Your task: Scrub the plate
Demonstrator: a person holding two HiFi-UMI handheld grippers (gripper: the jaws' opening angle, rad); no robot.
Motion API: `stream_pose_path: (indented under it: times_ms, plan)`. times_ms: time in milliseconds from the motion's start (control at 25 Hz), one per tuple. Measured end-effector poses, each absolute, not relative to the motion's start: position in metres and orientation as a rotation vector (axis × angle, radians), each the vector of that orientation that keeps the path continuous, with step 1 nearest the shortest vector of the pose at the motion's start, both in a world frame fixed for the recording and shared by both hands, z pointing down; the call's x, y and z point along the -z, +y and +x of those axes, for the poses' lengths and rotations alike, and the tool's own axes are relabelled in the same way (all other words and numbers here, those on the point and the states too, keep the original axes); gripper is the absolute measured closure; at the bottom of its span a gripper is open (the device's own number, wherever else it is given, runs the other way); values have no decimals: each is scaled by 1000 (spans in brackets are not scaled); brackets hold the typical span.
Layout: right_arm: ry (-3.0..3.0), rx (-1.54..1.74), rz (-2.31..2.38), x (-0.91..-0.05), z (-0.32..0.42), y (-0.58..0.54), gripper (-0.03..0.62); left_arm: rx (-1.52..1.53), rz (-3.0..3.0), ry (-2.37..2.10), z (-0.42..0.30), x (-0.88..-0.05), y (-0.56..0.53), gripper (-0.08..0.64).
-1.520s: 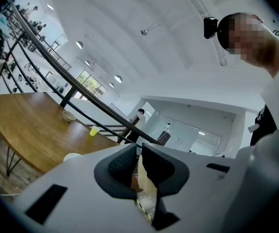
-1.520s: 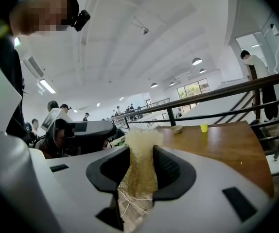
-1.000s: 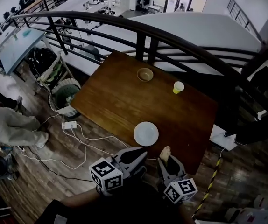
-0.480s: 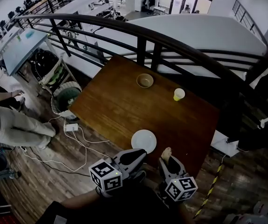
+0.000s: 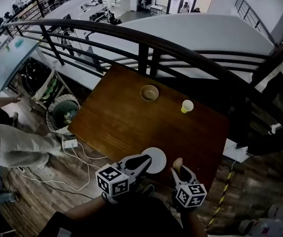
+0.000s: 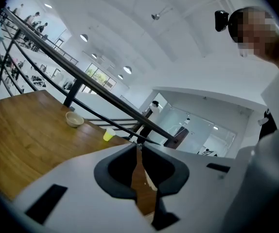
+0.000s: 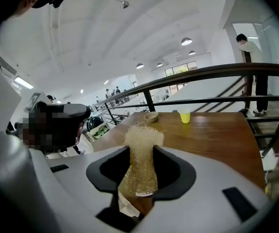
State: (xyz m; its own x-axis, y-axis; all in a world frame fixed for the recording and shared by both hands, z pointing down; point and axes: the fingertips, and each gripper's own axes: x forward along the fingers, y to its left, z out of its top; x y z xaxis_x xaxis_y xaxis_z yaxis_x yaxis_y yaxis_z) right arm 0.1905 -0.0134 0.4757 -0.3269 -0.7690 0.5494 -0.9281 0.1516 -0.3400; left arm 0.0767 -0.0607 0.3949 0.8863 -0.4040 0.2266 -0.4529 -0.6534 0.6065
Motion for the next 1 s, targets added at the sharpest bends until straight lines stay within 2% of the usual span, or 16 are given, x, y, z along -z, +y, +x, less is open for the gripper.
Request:
stream_pose_path:
  times_ms: [400,720,1000]
  plan:
    - [-2004,-866,1510,-532,158,-38,436,-422,2355,-557,19,-486,-120,515]
    - [-1969,-740,1164,-585,152,-38,436,-702,2260,-396,56,-581,-112,515]
    - [-1997,-641,983,-613,115,-53,436,-850,2178,-351,71,-637,-105,514]
